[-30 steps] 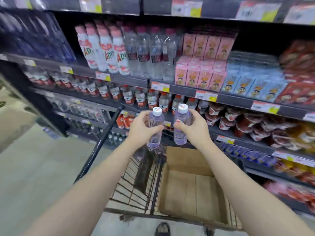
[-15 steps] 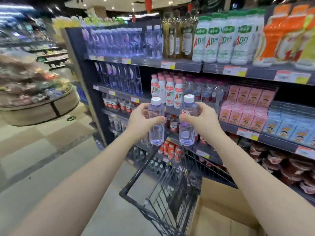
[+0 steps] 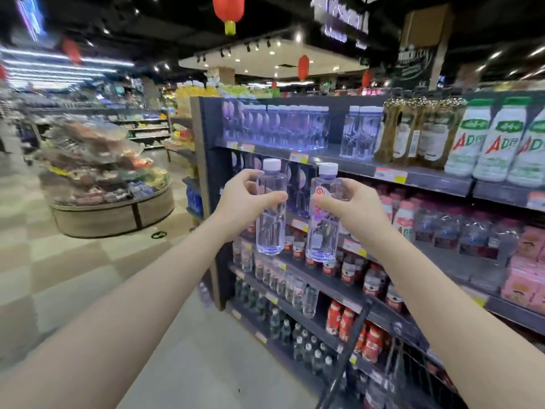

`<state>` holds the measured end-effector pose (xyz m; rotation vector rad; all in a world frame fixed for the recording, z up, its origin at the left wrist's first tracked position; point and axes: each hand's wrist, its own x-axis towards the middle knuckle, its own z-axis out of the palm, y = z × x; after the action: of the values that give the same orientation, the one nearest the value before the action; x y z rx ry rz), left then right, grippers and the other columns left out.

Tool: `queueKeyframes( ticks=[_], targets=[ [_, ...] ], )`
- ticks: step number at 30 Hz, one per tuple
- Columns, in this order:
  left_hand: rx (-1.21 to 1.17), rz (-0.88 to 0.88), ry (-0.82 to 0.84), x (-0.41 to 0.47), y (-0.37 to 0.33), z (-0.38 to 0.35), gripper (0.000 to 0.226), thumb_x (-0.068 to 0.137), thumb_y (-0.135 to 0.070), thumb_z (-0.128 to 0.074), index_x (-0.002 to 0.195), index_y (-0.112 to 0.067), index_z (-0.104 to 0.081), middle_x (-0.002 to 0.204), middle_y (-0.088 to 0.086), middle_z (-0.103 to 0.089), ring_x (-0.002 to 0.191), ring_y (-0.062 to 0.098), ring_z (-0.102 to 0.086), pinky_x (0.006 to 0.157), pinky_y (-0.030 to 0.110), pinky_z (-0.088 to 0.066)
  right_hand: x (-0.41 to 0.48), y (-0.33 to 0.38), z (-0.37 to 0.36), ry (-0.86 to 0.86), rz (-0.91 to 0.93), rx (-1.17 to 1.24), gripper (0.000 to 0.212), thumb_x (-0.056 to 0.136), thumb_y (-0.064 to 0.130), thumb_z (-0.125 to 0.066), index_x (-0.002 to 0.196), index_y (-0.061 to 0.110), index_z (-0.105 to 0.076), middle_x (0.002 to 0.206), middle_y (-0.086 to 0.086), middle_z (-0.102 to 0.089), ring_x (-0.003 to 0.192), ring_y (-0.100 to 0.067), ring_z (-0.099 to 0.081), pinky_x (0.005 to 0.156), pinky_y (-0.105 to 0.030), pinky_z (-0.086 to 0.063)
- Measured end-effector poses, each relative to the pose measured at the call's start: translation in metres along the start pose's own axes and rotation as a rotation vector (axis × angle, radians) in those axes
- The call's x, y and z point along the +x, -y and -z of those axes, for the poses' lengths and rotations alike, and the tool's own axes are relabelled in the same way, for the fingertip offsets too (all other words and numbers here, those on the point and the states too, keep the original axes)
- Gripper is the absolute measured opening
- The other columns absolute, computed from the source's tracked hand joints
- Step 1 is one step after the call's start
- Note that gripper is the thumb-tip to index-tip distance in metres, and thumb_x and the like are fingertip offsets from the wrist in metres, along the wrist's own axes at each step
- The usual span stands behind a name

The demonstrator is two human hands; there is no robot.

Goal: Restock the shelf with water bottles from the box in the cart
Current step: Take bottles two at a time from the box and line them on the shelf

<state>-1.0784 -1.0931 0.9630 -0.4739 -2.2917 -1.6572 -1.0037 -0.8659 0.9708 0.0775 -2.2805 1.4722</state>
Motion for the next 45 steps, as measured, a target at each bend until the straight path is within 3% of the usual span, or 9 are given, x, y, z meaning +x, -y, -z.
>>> queueKeyframes(
  ticks=[4, 9, 15, 23, 29, 33, 38, 42, 45],
  targets=[
    [-0.038, -0.017, 0.019, 0.058, 0.034, 0.055, 0.076, 0.059, -0.056, -0.094, 0.124, -0.031, -0.063, 0.106, 0.002, -0.077, 0.096, 0.018, -0.076, 0.09, 0.05, -0.061, 0.06, 0.023, -0.061, -0.028, 0.058, -0.054, 0.04, 0.08, 0.046, -0.085, 0.113, 0.031, -0.068, 0.105, 0.018, -0.069, 0.093, 0.002, -0.064, 0.075, -0.014, -0.048],
    [-0.003, -0.039, 0.068, 0.129, 0.07, 0.099, 0.073, 0.063, -0.056, -0.092, 0.126, -0.035, -0.062, 0.108, -0.005, -0.076, 0.101, 0.013, -0.072, 0.093, 0.044, -0.059, 0.13, 0.039, -0.124, -0.051, 0.056, -0.062, 0.098, 0.057, 0.075, -0.083, 0.139, 0.027, -0.062, 0.131, 0.008, -0.069, 0.117, -0.016, -0.066, 0.103, -0.043, -0.054],
    [-0.057, -0.088, 0.016, 0.207, 0.108, 0.112, 0.077, 0.059, -0.062, -0.091, 0.126, -0.035, -0.063, 0.111, -0.003, -0.074, 0.1, 0.016, -0.073, 0.093, 0.042, -0.059, 0.186, 0.036, -0.167, -0.056, 0.025, -0.067, 0.081, 0.077, 0.051, -0.086, 0.144, 0.019, -0.056, 0.13, 0.012, -0.058, 0.118, -0.008, -0.054, 0.095, -0.029, -0.04],
    [-0.121, -0.119, 0.096, 0.318, 0.142, 0.09, 0.055, 0.067, -0.059, -0.089, 0.112, -0.049, -0.058, 0.112, -0.007, -0.073, 0.102, 0.021, -0.073, 0.093, 0.042, -0.058, 0.282, 0.007, -0.186, -0.134, 0.0, -0.117, 0.061, 0.061, 0.065, -0.083, 0.109, 0.027, -0.073, 0.108, 0.003, -0.076, 0.1, -0.02, -0.072, 0.095, -0.05, -0.057],
    [-0.196, -0.145, 0.177, 0.416, 0.152, 0.056, 0.05, 0.074, -0.045, -0.091, 0.111, -0.046, -0.058, 0.104, -0.01, -0.076, 0.106, 0.019, -0.071, 0.088, 0.036, -0.058, 0.366, -0.012, -0.163, -0.157, 0.027, -0.161, 0.094, 0.06, 0.068, -0.087, 0.139, 0.025, -0.062, 0.131, 0.008, -0.068, 0.119, -0.015, -0.065, 0.106, -0.045, -0.051],
    [-0.246, -0.182, 0.244, 0.467, 0.16, 0.029, 0.051, 0.074, -0.043, -0.091, 0.113, -0.043, -0.058, 0.115, 0.0, -0.072, 0.104, 0.018, -0.07, 0.067, 0.018, -0.053, 0.408, -0.025, -0.15, -0.209, 0.031, -0.116, 0.085, 0.055, 0.066, -0.088, 0.128, 0.026, -0.07, 0.121, 0.007, -0.074, 0.113, -0.015, -0.069, 0.105, -0.046, -0.052],
    [-0.309, -0.209, 0.34, 0.514, 0.168, -0.007, 0.07, 0.056, -0.064, -0.088, 0.117, -0.046, -0.06, 0.122, 0.0, -0.071, 0.107, 0.022, -0.07, 0.072, 0.028, -0.056, 0.444, -0.035, -0.143, -0.245, 0.017, -0.116, 0.058, 0.062, 0.054, -0.089, 0.11, 0.025, -0.077, 0.106, 0.002, -0.079, 0.103, -0.021, -0.074, 0.102, -0.05, -0.054],
    [-0.386, -0.228, 0.439, 0.547, 0.171, -0.032, 0.077, 0.058, -0.057, -0.09, 0.124, -0.034, -0.058, 0.108, -0.002, -0.078, 0.101, 0.027, -0.075, 0.083, 0.05, -0.062, 0.465, -0.041, -0.139, -0.303, -0.016, -0.139, 0.081, 0.057, 0.064, -0.091, 0.126, 0.025, -0.072, 0.12, 0.006, -0.075, 0.113, -0.014, -0.071, 0.106, -0.044, -0.052],
    [-0.401, -0.241, 0.505, 0.568, 0.174, -0.047, 0.072, 0.06, -0.054, -0.091, 0.122, -0.036, -0.059, 0.107, -0.003, -0.078, 0.1, 0.024, -0.075, 0.088, 0.054, -0.06, 0.472, -0.038, -0.135, -0.331, -0.032, -0.149, 0.046, 0.075, 0.036, -0.091, 0.115, 0.021, -0.076, 0.109, 0.005, -0.079, 0.105, -0.013, -0.074, 0.102, -0.037, -0.054]
  ],
)
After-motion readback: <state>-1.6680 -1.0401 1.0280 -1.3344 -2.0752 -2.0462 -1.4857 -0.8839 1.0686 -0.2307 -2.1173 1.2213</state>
